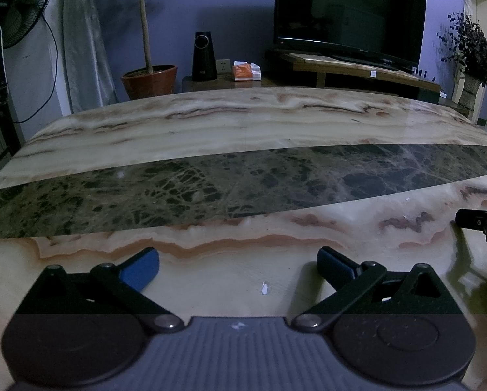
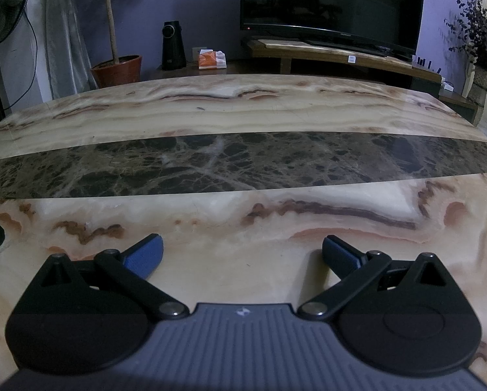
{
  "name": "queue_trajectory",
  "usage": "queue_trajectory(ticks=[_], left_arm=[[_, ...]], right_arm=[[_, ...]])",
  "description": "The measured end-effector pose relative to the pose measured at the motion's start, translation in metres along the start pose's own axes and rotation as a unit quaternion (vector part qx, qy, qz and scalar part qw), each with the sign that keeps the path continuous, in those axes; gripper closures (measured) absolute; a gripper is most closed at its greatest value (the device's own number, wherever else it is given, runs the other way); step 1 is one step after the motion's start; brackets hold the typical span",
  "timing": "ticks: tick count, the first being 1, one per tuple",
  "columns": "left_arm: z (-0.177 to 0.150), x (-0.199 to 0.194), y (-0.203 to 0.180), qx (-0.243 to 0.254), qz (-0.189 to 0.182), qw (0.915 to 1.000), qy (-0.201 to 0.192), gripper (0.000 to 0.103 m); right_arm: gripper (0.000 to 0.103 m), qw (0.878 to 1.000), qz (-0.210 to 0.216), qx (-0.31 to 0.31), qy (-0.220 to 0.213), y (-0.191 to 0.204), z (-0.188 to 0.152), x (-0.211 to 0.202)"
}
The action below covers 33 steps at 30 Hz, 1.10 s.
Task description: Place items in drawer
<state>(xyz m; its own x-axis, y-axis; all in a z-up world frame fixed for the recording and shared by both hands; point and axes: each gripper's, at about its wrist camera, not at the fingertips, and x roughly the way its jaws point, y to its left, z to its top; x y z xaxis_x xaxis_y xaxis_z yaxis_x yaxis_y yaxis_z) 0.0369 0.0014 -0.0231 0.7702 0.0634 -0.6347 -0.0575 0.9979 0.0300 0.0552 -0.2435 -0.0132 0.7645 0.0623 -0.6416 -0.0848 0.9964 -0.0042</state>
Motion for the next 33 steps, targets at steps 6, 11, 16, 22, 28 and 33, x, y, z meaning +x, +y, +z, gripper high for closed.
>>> queue_trajectory(ticks=[6, 11, 16, 22, 28, 33], left_arm=[[0.0, 0.0, 0.0, 0.0, 0.0, 1.0, 0.0, 0.0], [-0.002, -0.003, -0.003, -0.005, 0.004, 1.0, 0.001, 0.001], [-0.002, -0.009, -0.011, -0.025, 0.027, 0.999, 0.023, 0.001], [0.002, -0.009, -0.013, -0.036, 0.041, 0.9978, 0.038, 0.0], [0.003, -0.01, -0.013, -0.044, 0.047, 0.9969, 0.044, 0.0], [0.001, -0.013, -0.013, -0.056, 0.056, 0.996, 0.039, 0.001]], right_arm=[[0.0, 1.0, 0.001, 0.0, 0.0, 0.0, 0.0, 0.0], [0.0, 1.0, 0.007, -0.005, 0.001, -0.002, -0.001, -0.002], [0.0, 1.0, 0.0, 0.001, 0.008, 0.0, 0.0, -0.003], [0.0, 1.0, -0.007, 0.007, 0.007, 0.001, -0.001, -0.003], [0.0, 1.0, -0.012, 0.011, 0.005, 0.003, -0.003, -0.004], [0.0, 1.0, -0.013, 0.012, 0.004, 0.003, -0.004, -0.004]])
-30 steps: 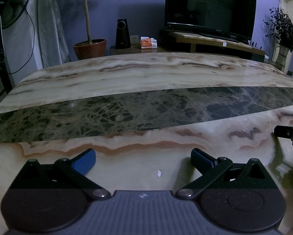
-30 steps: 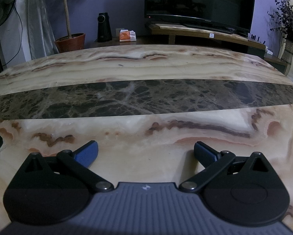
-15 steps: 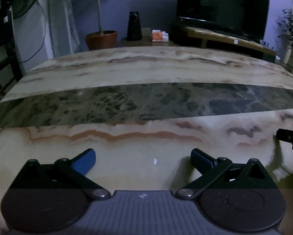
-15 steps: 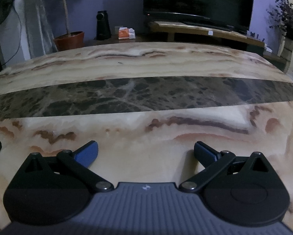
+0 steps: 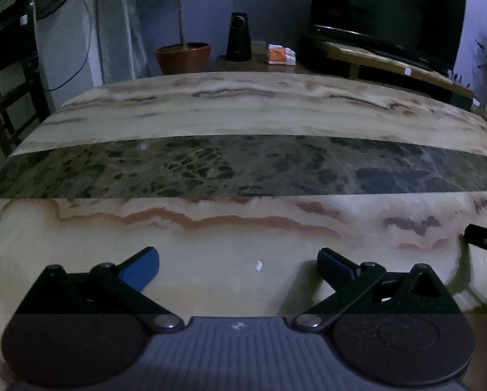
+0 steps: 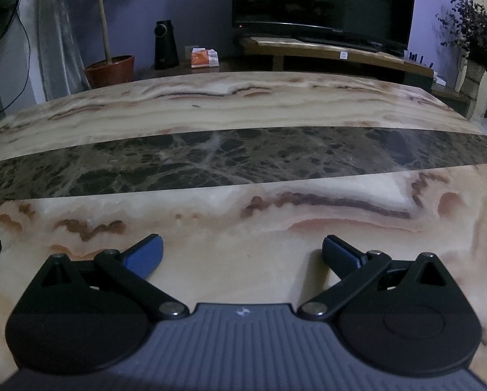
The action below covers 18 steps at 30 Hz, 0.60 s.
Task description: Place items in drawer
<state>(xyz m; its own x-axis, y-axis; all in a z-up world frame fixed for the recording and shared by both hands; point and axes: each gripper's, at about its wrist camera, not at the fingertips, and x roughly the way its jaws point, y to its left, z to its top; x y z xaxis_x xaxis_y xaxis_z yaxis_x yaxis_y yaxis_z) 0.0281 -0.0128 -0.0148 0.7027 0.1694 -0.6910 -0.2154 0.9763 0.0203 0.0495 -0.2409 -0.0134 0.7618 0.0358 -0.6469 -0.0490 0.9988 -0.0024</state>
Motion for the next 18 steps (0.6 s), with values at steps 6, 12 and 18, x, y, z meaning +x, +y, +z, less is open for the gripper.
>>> queue_trajectory(ticks=[6, 12, 18], left_arm=[[-0.0015, -0.0018, -0.0011, -0.004, 0.009, 0.9999, -0.002, 0.001], [-0.0025, -0.0021, -0.0031, 0.001, 0.007, 1.0, -0.005, 0.001], [-0.0038, -0.0013, -0.0039, 0.007, 0.001, 0.9999, -0.008, 0.001]], right_arm=[[0.0, 1.0, -0.008, 0.006, 0.0, 0.0014, -0.0012, -0.0022], [0.0, 1.0, -0.01, 0.008, -0.001, 0.0032, -0.0006, -0.0029], [0.0, 1.0, -0.013, 0.01, -0.001, 0.0026, -0.0011, -0.002]])
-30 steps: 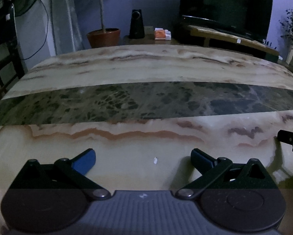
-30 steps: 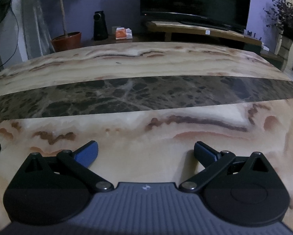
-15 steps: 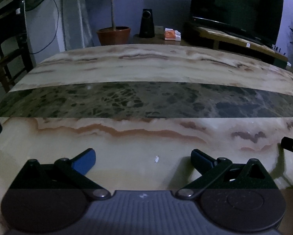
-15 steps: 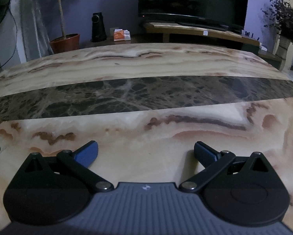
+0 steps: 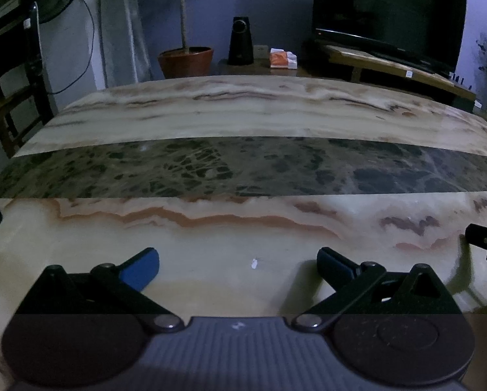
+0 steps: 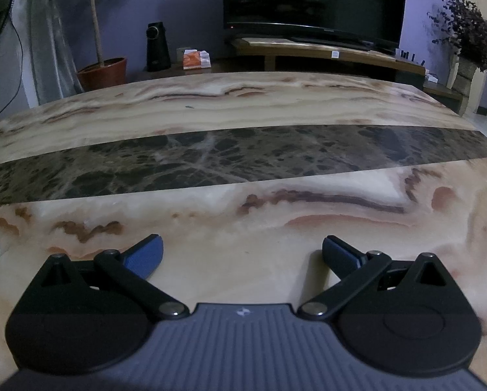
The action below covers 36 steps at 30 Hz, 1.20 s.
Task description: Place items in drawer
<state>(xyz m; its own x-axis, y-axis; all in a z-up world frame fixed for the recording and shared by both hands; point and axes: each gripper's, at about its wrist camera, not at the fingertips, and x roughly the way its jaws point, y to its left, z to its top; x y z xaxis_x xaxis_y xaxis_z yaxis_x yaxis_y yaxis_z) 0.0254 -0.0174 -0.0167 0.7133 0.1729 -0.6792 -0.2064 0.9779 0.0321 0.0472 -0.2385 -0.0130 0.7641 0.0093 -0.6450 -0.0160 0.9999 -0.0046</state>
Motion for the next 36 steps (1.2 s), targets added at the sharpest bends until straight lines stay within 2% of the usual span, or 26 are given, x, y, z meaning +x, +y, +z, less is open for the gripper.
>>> queue_trajectory(ticks=[36], left_arm=[[-0.0008, 0.0, -0.0003, 0.011, -0.009, 0.9999, -0.005, 0.001]], right_arm=[[0.0, 1.0, -0.002, 0.001, -0.002, -0.0019, -0.0012, -0.0008]])
